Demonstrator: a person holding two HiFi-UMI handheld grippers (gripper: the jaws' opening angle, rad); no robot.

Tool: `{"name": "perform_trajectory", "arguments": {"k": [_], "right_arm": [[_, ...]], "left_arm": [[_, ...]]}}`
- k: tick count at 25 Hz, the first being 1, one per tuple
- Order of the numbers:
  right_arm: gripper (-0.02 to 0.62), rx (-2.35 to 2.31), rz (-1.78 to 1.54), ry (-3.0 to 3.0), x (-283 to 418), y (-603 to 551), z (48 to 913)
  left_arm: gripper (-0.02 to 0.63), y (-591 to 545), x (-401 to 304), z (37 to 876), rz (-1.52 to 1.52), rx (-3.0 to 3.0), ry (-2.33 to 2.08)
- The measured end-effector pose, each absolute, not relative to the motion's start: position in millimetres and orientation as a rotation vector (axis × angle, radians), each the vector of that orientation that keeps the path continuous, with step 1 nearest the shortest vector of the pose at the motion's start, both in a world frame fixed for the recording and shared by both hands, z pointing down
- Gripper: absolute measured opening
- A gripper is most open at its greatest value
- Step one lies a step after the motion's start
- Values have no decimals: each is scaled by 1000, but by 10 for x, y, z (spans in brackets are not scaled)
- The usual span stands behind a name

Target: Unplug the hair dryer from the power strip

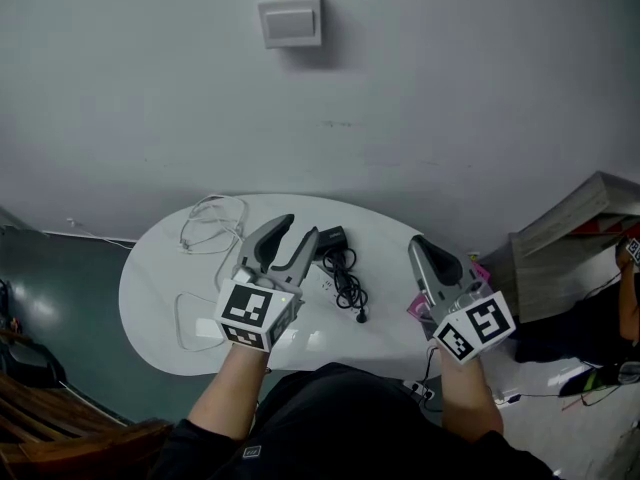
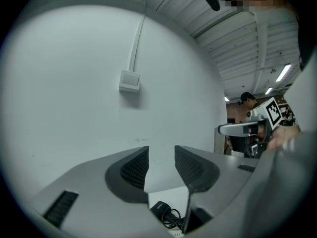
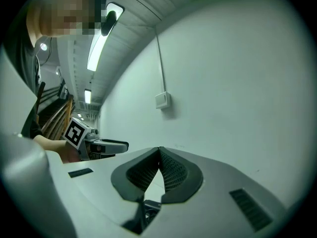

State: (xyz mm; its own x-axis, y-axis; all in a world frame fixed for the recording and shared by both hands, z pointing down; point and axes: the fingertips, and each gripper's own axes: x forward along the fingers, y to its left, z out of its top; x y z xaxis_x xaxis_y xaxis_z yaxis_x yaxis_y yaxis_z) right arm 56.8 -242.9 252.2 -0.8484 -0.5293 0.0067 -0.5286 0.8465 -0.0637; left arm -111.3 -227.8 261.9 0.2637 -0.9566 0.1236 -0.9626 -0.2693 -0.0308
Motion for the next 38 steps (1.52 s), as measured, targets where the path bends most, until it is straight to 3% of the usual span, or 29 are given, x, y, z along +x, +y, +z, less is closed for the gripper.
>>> {"name": "perform_trajectory", "arguments": {"k": [6,17,38], "right_arm": [[34,-1002,28,2928,606,-2445,2381],[34,-1090,-43,2944,685,-2373,2585],[33,-1081,-84,2976,623,-2383,2697]], "left_arm": [[156,-2263,-1261,2601,159,2460,-1901],[114,-2173,-1140,2711,156,2508,-1842],[94,-2155,-1192,2766,166,2462,-1857]]}}
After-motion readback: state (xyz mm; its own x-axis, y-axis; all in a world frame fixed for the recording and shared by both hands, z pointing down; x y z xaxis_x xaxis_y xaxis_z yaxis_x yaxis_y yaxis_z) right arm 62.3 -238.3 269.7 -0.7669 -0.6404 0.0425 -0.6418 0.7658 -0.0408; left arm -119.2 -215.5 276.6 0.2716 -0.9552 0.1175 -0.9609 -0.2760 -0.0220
